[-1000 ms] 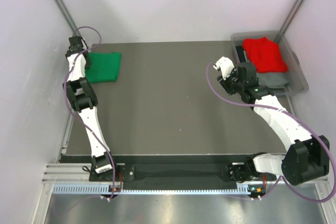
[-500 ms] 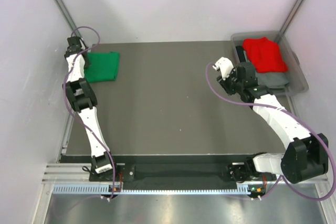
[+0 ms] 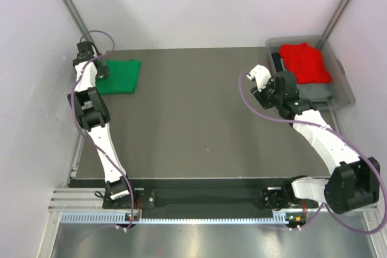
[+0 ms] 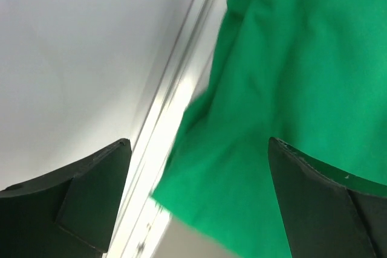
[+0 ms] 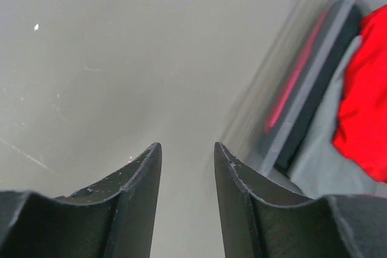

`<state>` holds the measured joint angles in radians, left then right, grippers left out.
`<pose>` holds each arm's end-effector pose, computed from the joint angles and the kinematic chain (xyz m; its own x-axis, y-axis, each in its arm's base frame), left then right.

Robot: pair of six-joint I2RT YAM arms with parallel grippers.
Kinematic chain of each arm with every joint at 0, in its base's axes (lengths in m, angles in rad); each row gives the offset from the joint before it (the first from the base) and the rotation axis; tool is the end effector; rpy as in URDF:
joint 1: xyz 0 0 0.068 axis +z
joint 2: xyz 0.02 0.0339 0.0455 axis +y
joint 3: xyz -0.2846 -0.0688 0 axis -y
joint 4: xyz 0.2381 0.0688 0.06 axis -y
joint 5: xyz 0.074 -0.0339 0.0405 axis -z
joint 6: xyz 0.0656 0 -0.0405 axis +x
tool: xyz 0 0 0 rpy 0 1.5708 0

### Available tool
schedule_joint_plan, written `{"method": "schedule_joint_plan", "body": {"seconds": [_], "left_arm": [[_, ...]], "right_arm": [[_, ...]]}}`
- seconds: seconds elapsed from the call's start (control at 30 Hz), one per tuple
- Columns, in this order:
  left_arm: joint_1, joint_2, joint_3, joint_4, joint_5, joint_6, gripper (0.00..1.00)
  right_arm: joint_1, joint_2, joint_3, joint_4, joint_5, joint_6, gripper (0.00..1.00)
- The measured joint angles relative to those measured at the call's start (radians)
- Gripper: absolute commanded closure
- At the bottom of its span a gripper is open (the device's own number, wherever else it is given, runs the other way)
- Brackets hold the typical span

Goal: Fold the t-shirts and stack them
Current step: Neatly place the folded tshirt to the corner

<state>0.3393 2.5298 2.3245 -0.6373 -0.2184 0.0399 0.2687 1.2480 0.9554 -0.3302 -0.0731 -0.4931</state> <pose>0.5518 0.2098 0.1841 -0.7217 -0.2134 -0.6585 -0.4325 0.8818 0.1881 0.2766 0.0811 0.2908 -0.3430 -0.5841 -0.7356 -0.5498 0.7598 -0.3470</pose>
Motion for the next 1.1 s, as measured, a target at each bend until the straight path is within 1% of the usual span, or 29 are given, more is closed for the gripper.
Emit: {"method": "schedule_joint_plan", "body": {"seconds": [0.03,0.2,0.27,0.33,0.37,0.4,0.47,0.5,0.53,0.57,0.63,0.67,0.7,0.77,0.87,0.97,1.1], "left_arm": [[-0.002,-0.023,-0.028,0.002,0.000,0.000,0.01],[-0.045,-0.230,-0.310,0.117,-0.011,0.045,0.01],[-0.082,-0.317,-0.421,0.169,-0.016,0.068,0.01],[-0.128,-0.387,-0.495,0.196,-0.016,0.092,0.01],[-0.153,-0.419,-0.529,0.210,-0.017,0.104,0.02],[-0.173,-0.449,-0.558,0.216,-0.015,0.114,0.06],[-0.214,-0.505,-0.619,0.213,0.008,0.120,0.17],[-0.225,-0.525,-0.641,0.207,0.024,0.124,0.33],[-0.233,-0.554,-0.678,0.205,0.043,0.121,0.44],[-0.234,-0.584,-0.717,0.191,0.064,0.120,0.56],[-0.221,-0.633,-0.784,0.156,0.098,0.124,0.91],[-0.208,-0.659,-0.826,0.148,0.115,0.122,0.98],[-0.193,-0.679,-0.864,0.132,0.130,0.126,1.00],[-0.160,-0.707,-0.930,0.112,0.156,0.137,1.00],[-0.121,-0.704,-0.970,0.078,0.185,0.149,1.00],[-0.102,-0.668,-0.951,0.043,0.204,0.163,1.00],[-0.104,-0.561,-0.868,0.024,0.233,0.172,1.00]], "right_arm": [[-0.001,-0.013,0.000,0.000,0.000,0.000,0.58],[-0.004,-0.118,-0.007,0.007,0.001,0.001,0.53],[-0.004,-0.164,-0.019,0.007,0.000,0.000,0.53],[-0.004,-0.203,-0.026,0.004,-0.002,0.000,0.53],[-0.004,-0.216,-0.026,-0.001,-0.004,0.000,0.53],[-0.004,-0.229,-0.029,-0.001,-0.006,0.000,0.53],[-0.004,-0.255,-0.043,-0.004,-0.013,0.000,0.53],[-0.004,-0.267,-0.050,-0.011,-0.018,0.000,0.53],[-0.004,-0.283,-0.061,-0.016,-0.023,0.000,0.53],[-0.004,-0.299,-0.072,-0.025,-0.028,0.001,0.53],[-0.004,-0.330,-0.096,-0.032,-0.035,0.001,0.52],[-0.004,-0.343,-0.108,-0.034,-0.038,0.001,0.52],[-0.004,-0.352,-0.119,-0.035,-0.040,0.002,0.52],[-0.004,-0.366,-0.136,-0.039,-0.047,0.005,0.52],[-0.004,-0.368,-0.143,-0.038,-0.056,0.008,0.52],[-0.004,-0.368,-0.144,-0.038,-0.061,0.009,0.52],[-0.004,-0.368,-0.144,-0.038,-0.061,0.009,0.52]]}}
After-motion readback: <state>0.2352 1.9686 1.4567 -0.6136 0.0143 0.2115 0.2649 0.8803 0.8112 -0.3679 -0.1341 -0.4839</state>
